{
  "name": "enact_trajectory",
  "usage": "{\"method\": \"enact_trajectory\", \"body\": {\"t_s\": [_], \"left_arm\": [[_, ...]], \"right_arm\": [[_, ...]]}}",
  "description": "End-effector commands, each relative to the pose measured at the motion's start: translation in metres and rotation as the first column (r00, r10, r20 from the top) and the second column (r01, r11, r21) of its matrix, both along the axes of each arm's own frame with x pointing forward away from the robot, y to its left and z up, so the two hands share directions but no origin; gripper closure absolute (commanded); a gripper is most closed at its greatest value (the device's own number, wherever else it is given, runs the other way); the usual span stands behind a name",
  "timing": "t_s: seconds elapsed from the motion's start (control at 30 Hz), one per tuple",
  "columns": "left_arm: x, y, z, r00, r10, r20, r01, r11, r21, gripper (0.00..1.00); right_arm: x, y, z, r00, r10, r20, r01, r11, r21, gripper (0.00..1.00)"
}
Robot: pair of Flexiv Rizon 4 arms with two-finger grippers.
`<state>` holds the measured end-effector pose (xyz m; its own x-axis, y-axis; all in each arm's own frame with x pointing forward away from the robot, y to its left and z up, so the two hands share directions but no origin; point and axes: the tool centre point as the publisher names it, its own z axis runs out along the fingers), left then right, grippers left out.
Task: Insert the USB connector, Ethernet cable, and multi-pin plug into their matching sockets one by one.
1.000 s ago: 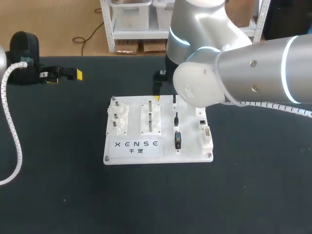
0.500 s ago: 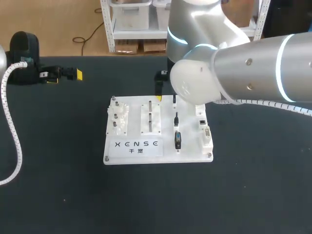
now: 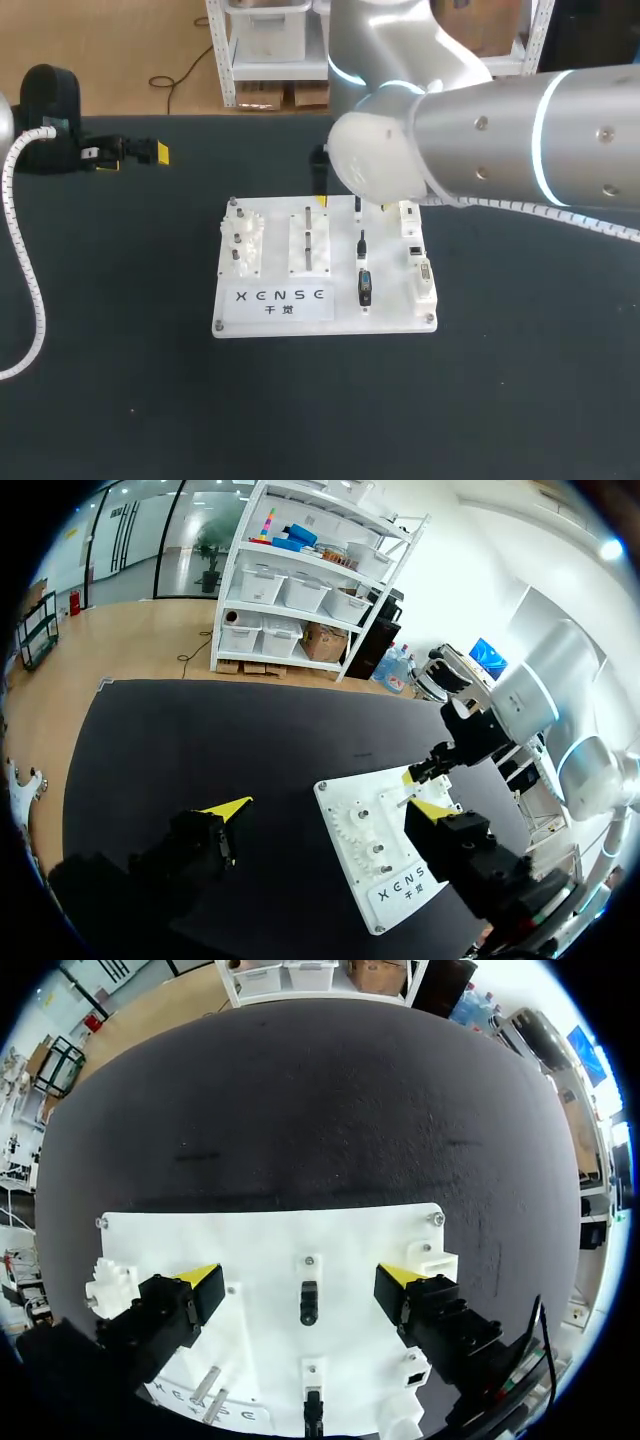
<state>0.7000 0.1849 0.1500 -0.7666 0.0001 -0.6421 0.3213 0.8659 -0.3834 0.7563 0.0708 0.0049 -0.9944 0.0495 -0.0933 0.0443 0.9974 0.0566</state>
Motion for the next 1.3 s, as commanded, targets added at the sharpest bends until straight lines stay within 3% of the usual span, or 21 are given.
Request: {"method": "enact_trajectory", "body": {"t_s": [0.03,0.07,0.13,0.23,0.27,0.97,1.3], "left_arm": [[0.000,0.000,0.000,1.000,0.000,0.000,0.000,1.000,0.000,0.00],[0.000,0.000,0.000,1.000,0.000,0.000,0.000,1.000,0.000,0.00],[0.000,0.000,0.000,1.000,0.000,0.000,0.000,1.000,0.000,0.00],[0.000,0.000,0.000,1.000,0.000,0.000,0.000,1.000,0.000,0.00],[0.000,0.000,0.000,1.000,0.000,0.000,0.000,1.000,0.000,0.00],[0.000,0.000,0.000,1.000,0.000,0.000,0.000,1.000,0.000,0.00],[0.000,0.000,0.000,1.000,0.000,0.000,0.000,1.000,0.000,0.00]], "right_arm": [[0.006,0.004,0.000,1.000,0.001,-0.012,-0.001,1.000,-0.008,0.00],[0.006,0.004,0.000,1.000,0.000,-0.011,0.000,1.000,-0.007,0.05],[0.006,0.004,0.001,1.000,-0.001,-0.012,0.001,1.000,-0.006,0.34],[0.007,0.004,0.002,1.000,-0.001,-0.012,0.001,1.000,-0.005,0.41],[0.007,0.004,0.002,1.000,0.000,-0.011,0.000,1.000,-0.004,0.50],[-0.001,0.002,0.008,1.000,-0.006,-0.004,0.006,1.000,-0.002,0.58],[-0.003,0.000,0.009,1.000,-0.012,-0.004,0.012,1.000,0.004,0.68]]}}
